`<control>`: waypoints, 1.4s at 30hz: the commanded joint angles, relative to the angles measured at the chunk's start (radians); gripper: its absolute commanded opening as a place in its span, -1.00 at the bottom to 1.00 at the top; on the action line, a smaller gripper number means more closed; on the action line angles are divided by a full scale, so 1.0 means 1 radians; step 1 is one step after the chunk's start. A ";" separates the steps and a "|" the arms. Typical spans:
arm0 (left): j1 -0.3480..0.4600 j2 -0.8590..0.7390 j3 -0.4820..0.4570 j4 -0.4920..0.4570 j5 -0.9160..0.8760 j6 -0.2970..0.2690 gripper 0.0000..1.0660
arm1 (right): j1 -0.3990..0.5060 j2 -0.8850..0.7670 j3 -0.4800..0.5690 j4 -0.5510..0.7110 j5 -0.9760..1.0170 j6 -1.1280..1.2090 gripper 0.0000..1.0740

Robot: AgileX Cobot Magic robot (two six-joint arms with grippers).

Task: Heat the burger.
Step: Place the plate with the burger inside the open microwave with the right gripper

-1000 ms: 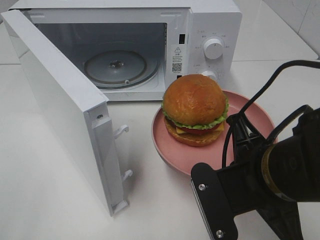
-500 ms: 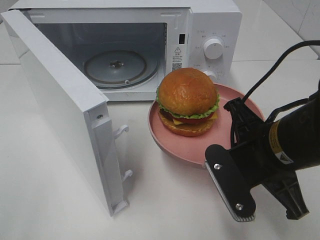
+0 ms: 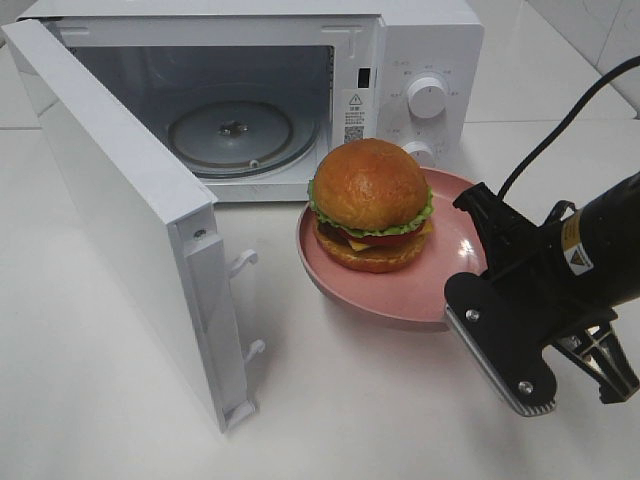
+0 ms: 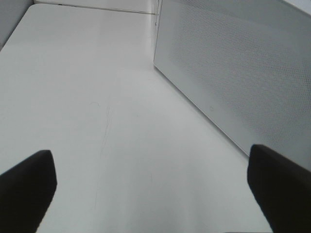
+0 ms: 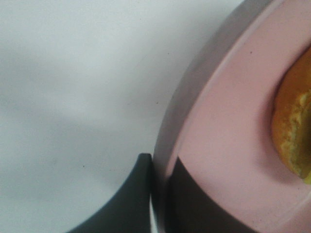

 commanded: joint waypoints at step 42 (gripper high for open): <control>0.002 -0.002 0.003 -0.006 0.003 0.002 0.87 | -0.013 0.205 -0.296 0.264 -0.083 -0.379 -1.00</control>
